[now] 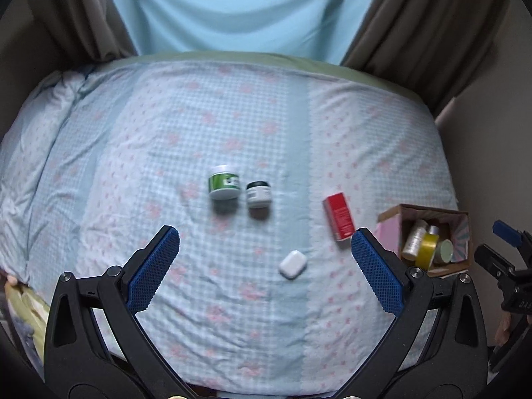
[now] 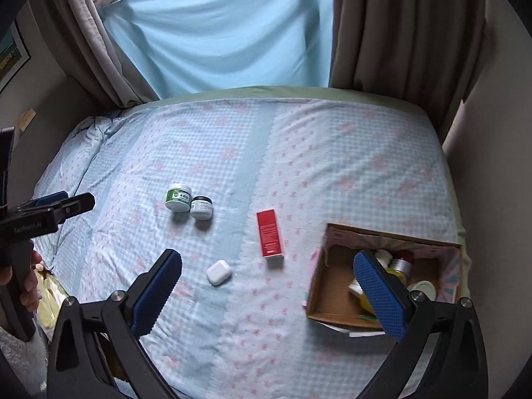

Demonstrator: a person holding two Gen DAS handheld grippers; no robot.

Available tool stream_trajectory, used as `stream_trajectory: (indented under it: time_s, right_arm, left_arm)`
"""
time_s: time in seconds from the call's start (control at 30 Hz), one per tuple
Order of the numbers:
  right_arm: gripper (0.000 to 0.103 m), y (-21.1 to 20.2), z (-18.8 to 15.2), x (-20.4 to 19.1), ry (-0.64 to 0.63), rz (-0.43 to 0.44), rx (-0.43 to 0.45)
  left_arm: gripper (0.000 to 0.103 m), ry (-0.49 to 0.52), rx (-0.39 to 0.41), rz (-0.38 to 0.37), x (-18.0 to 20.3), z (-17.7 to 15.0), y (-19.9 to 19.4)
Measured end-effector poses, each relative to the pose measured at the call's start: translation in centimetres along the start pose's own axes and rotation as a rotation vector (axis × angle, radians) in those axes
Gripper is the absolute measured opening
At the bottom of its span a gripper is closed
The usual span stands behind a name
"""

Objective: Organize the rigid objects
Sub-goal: 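Withdraw both tools and move toward the green and white jars, then grasp green-labelled white jar with left tool while right tool grasps red box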

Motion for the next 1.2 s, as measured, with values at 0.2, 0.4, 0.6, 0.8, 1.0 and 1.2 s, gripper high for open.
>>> stream_trajectory:
  time_s: [0.2, 0.4, 0.6, 0.8, 1.0, 1.2]
  right_arm:
    - [0.103, 4.2, 0.8, -2.3, -0.035, -0.017, -0.059]
    - [0.103, 10.3, 1.2, -2.9, -0.097, -0.062, -0.14]
    - [0.103, 17.1, 0.4, -2.6, -0.15, -0.088, -0.239]
    - [0.103, 23.4, -0.5, -0.4, -0.137, -0.128, -0.297]
    - [0.103, 28.9, -2.3, 1.8, -0.116, -0.136, -0.404]
    - [0.091, 32.2, -3.6, 2.2, -0.181, -0.169, -0.472]
  left_arm:
    - [0.102, -0.074, -0.107, -0.015, -4.3, 1.8, 5.5]
    - [0.102, -0.128, -0.217, -0.021, -7.0, 3.8, 13.5]
    - [0.102, -0.147, -0.317, 0.01, -8.9, 4.3, 21.6]
    - [0.102, -0.155, -0.437, -0.006, -9.1, 3.6, 28.2]
    - [0.102, -0.126, -0.52, 0.017, -8.7, 2.3, 32.9]
    - [0.102, -0.112, -0.568, 0.044, -8.5, 1.3, 35.7]
Point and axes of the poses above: each gripper's, at about its wrist camera, not at the fingertips, and y roughly the way its jaws point, x to its right, z to its top, the point moved 9 cm from there along y, roughly the way its jaws point, and after that the axes turned 7 degrees about y, right-handed, at the moved point
